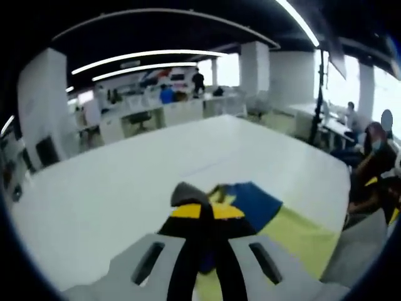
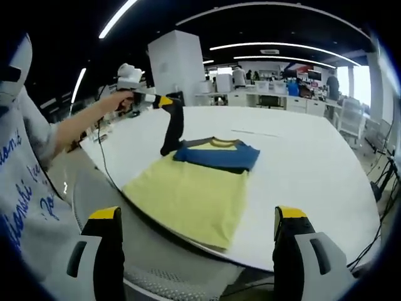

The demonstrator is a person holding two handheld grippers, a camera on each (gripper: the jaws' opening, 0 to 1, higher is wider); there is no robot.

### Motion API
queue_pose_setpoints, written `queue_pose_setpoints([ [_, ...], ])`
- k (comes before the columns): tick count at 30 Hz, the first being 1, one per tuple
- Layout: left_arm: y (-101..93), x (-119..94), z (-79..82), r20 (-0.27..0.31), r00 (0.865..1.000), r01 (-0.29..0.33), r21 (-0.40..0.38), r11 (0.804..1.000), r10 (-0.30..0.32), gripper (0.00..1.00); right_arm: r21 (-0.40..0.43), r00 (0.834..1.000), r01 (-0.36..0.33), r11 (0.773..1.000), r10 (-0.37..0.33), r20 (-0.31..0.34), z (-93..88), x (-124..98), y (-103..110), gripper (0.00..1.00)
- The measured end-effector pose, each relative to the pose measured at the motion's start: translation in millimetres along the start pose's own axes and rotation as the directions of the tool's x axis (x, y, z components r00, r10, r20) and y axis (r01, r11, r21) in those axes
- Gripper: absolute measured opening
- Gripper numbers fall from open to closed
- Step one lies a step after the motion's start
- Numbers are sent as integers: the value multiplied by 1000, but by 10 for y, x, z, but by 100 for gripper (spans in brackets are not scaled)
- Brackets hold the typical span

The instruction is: Fold the garment on the visible template until the final outline fits inside the template.

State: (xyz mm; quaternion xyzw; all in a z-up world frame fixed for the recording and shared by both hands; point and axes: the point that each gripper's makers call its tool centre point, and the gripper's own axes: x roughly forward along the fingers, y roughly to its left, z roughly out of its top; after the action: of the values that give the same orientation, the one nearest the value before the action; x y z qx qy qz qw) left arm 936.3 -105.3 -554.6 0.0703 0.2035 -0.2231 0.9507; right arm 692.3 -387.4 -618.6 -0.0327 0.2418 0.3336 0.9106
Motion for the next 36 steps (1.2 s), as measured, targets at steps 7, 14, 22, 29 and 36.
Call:
queue_pose_setpoints([
  [7,-89,69,119,16,1000,9,8,1000,-9,0,-14,1000,-6,1000,5,-9,5,16,-49,100],
  [14,-174,173,213,29,999,13,6,1000,-13,0,-37,999,-19,999,17,-36,-31,83,-23,100],
  [22,-314,307,273,38,999,17,2,1000,-17,0,-76,998,-25,997,21,-54,-51,73,-75,100],
  [29,-452,417,351,52,998,27,4,1000,-28,0,-104,997,-49,993,43,-59,-52,72,-99,100],
  [36,-568,590,336,46,998,39,-5,999,-39,0,-139,996,-60,988,49,-79,-88,71,-138,100],
])
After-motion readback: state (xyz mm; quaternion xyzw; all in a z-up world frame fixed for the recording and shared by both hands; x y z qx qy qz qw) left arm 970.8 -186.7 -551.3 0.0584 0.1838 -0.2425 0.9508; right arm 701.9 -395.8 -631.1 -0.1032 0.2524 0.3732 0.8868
